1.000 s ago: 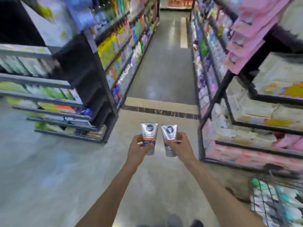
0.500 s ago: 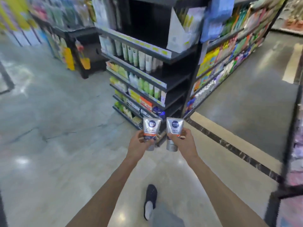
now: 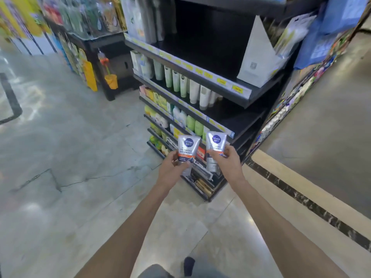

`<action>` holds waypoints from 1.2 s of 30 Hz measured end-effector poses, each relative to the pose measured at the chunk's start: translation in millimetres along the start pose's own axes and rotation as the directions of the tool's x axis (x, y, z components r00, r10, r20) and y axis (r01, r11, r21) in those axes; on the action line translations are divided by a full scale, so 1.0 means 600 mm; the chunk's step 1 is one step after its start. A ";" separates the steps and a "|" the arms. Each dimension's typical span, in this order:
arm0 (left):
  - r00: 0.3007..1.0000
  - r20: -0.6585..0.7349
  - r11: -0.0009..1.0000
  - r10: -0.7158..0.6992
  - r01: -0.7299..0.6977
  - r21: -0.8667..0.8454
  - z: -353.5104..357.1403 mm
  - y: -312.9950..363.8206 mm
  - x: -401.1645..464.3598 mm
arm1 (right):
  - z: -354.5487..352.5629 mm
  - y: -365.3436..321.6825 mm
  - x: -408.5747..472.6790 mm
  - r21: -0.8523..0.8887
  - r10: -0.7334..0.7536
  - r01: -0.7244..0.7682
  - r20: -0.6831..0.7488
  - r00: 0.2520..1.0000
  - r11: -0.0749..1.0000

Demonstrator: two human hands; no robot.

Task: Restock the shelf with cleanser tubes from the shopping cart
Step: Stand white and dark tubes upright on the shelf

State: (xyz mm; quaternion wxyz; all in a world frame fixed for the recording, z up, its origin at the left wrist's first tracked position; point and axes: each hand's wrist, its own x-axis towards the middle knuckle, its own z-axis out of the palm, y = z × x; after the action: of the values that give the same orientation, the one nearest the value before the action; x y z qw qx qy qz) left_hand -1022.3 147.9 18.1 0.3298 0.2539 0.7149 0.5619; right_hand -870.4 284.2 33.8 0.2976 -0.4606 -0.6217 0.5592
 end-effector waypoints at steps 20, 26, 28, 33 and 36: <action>0.907 0.414 0.991 0.072 -0.111 0.070 -0.003 0.020 0.500 | 0.137 -0.023 0.351 -0.032 0.068 -0.092 -0.444 0.893 0.995; 0.881 0.434 0.981 0.187 -0.186 -0.045 0.068 -0.024 0.595 | 0.114 0.004 0.485 -0.081 -0.018 -0.035 -0.579 0.815 0.996; 0.868 0.441 0.973 0.227 -0.218 -0.071 0.085 -0.034 0.617 | 0.107 0.018 0.524 -0.127 -0.067 -0.012 -0.598 0.799 0.992; 0.820 0.463 0.942 0.336 -0.280 -0.187 0.092 -0.060 0.631 | 0.094 0.054 0.613 -0.209 -0.145 0.019 -0.611 0.778 0.978; 0.810 0.462 0.932 0.362 -0.302 -0.199 0.090 -0.067 0.636 | 0.086 0.067 0.642 -0.241 -0.207 0.068 -0.618 0.759 0.968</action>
State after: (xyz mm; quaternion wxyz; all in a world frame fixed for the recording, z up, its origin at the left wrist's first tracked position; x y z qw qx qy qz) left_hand -1230.3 452.3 -100.2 0.4114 0.4896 0.5178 0.5682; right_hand -1059.8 609.3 -71.3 0.4826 -0.6038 -0.5696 0.2793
